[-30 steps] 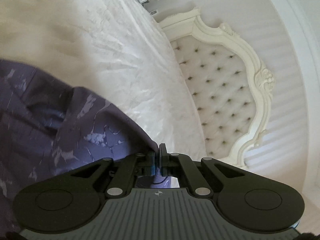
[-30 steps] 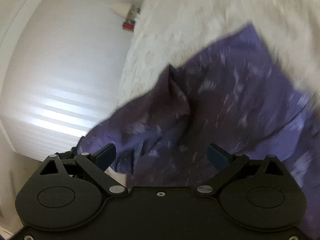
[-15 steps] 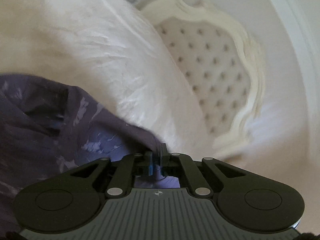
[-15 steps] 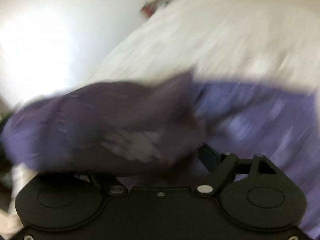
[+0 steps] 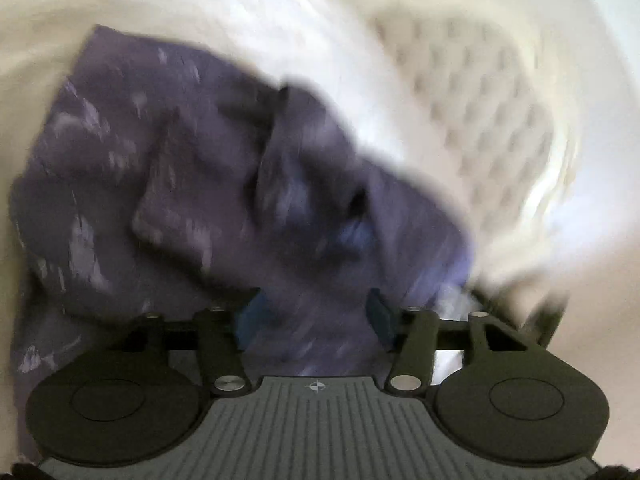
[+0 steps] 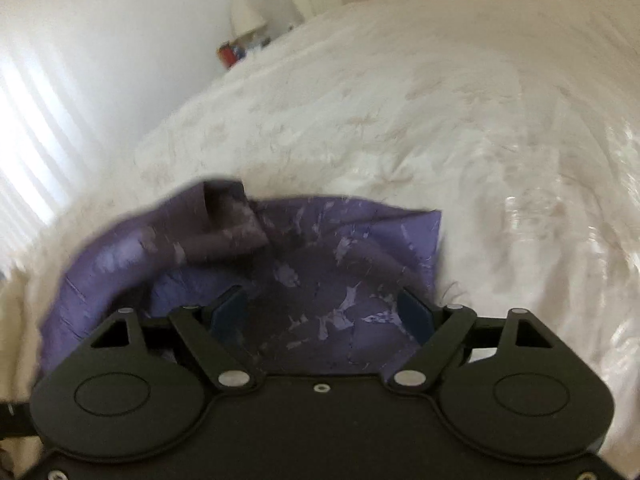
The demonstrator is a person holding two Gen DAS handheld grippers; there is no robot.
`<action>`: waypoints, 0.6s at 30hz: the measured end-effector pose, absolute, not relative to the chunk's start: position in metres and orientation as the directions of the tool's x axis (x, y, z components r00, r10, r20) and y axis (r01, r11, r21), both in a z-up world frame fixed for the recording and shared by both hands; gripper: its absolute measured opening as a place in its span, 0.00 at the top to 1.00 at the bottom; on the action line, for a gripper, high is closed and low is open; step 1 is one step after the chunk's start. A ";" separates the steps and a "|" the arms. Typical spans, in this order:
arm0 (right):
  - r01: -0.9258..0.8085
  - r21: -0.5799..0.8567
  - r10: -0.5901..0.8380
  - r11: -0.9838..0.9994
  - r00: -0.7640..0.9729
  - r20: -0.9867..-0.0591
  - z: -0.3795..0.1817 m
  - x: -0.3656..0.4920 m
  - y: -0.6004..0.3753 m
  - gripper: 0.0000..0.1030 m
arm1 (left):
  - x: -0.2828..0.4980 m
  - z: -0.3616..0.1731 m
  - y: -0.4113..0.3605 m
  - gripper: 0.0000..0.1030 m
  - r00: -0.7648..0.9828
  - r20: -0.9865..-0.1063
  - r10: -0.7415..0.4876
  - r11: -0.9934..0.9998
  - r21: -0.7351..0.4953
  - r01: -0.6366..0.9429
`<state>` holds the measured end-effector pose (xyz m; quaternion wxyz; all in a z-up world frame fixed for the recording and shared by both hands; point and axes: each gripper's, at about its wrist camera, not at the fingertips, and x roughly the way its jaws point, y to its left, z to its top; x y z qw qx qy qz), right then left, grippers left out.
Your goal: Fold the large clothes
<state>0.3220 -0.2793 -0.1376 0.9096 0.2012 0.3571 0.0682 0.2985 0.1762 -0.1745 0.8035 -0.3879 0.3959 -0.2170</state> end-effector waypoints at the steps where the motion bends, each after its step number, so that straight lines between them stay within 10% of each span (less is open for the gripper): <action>1: 0.025 0.445 0.281 0.895 0.744 -0.607 -0.133 0.321 -0.283 0.18 | 0.302 -0.169 0.183 0.38 0.618 -0.426 -0.660 0.564 -0.825 0.033; 10: 0.062 0.810 0.531 0.583 0.725 -0.438 -0.122 0.332 -0.299 0.07 | 0.347 -0.166 0.161 0.01 0.589 -0.352 -0.727 0.385 -0.920 -0.075; 18: 0.051 0.841 0.637 0.539 0.628 -0.446 -0.132 0.348 -0.268 0.04 | 0.374 -0.189 0.148 0.00 0.608 -0.376 -0.700 0.348 -0.922 -0.169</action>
